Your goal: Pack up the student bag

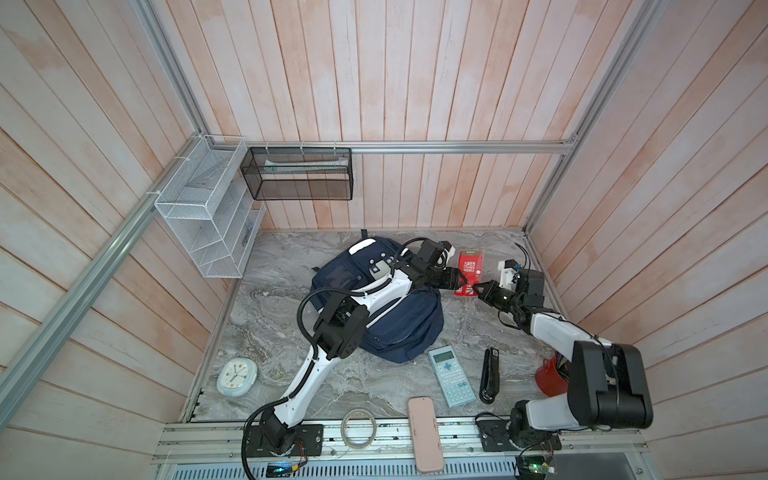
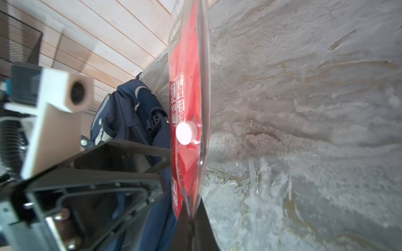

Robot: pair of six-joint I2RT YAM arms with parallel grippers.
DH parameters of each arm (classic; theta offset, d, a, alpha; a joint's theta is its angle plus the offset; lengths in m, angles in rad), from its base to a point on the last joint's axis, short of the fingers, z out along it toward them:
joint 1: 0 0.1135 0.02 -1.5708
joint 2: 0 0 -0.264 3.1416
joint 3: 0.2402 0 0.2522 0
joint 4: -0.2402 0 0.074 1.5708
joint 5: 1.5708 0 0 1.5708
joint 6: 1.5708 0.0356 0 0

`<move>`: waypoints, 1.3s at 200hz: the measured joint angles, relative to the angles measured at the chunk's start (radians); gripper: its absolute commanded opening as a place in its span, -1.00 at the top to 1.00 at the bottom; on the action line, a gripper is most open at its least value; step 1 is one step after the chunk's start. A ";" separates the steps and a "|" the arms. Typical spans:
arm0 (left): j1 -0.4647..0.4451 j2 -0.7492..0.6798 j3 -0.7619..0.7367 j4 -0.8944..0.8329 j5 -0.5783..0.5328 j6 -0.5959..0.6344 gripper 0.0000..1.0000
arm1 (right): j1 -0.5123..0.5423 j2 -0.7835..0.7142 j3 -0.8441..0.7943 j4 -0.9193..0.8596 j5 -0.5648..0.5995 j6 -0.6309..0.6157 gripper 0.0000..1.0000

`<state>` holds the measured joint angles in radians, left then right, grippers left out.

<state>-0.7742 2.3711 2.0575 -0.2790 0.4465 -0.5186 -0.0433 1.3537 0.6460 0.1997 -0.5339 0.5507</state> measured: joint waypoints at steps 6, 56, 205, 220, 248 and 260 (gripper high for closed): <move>-0.007 -0.048 -0.023 -0.001 -0.006 0.003 -0.30 | 0.001 -0.043 -0.017 -0.015 0.006 0.000 1.00; -0.040 -0.422 -0.295 0.031 -0.085 0.045 -0.28 | 0.002 -0.349 -0.084 -0.157 0.052 0.003 1.00; -0.154 -0.523 -0.664 -0.286 -0.705 0.353 1.00 | 0.065 -0.465 -0.190 -0.219 -0.011 0.010 1.00; -0.156 -0.507 -0.655 -0.291 -0.729 0.363 1.00 | 0.114 -0.459 -0.207 -0.201 -0.012 0.024 1.00; -0.152 -0.523 -0.644 -0.297 -0.728 0.366 1.00 | 0.182 -0.452 -0.250 -0.140 -0.039 0.068 1.00; -0.138 -0.546 -0.642 -0.299 -0.699 0.365 1.00 | 0.191 -0.452 -0.271 -0.116 -0.048 0.090 1.00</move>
<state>-0.9119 1.8252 1.4158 -0.5777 -0.2527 -0.1535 0.1478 0.9020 0.3752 0.0841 -0.5819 0.6403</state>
